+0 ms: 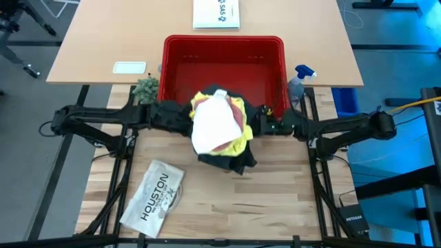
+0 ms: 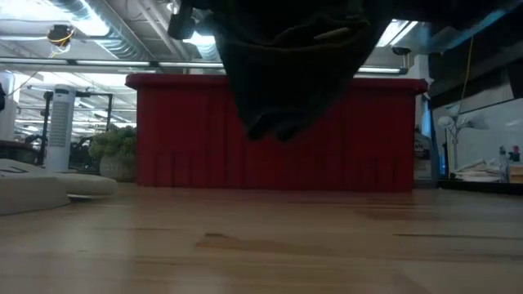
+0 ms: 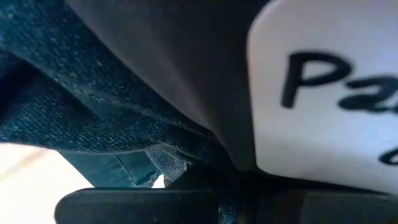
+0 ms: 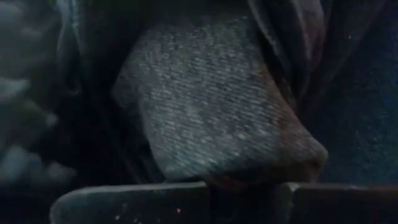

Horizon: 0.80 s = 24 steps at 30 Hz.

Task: Fold laundry
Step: Put the stacked clothes into the red bin

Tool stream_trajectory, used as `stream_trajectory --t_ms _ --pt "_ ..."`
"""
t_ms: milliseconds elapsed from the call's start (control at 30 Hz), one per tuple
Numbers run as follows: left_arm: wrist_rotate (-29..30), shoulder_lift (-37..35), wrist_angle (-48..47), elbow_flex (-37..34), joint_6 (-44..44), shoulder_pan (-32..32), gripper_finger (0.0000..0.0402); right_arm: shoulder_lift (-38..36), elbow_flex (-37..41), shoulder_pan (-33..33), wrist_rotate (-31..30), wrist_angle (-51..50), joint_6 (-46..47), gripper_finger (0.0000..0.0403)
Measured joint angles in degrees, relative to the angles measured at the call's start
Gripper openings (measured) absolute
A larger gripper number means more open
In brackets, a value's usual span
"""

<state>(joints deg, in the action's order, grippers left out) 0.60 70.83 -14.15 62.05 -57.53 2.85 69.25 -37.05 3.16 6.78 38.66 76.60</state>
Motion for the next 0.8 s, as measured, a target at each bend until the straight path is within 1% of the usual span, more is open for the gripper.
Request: stream_trajectory --t_ms 167,300,433,567,700,800 --pt "-5.54 0.0 -0.83 3.75 1.96 6.52 0.0006 0.02 -4.59 7.6 5.33 -0.72 -0.35 0.0011" --pt "-10.16 0.59 -0.72 6.64 3.39 12.73 0.0006 0.1 -9.41 13.98 10.34 -5.49 -1.98 0.0011" --pt "-15.23 2.43 -0.75 9.12 4.7 18.9 0.0006 2.03 -14.4 20.71 15.7 -10.38 -4.22 0.0011" --pt "-20.03 6.55 -0.42 11.86 6.64 25.13 0.0006 6.54 -19.13 27.34 21.01 -13.26 -6.36 0.0011" --pt "-24.11 12.19 -0.57 15.23 8.45 31.56 0.0006 13.18 -23.42 33.53 24.6 -13.3 -7.36 0.0011" --pt "-28.67 17.14 -0.41 18.05 10.13 36.13 0.0006 18.4 -26.78 37.36 27.35 -13.45 -7.94 0.0011"
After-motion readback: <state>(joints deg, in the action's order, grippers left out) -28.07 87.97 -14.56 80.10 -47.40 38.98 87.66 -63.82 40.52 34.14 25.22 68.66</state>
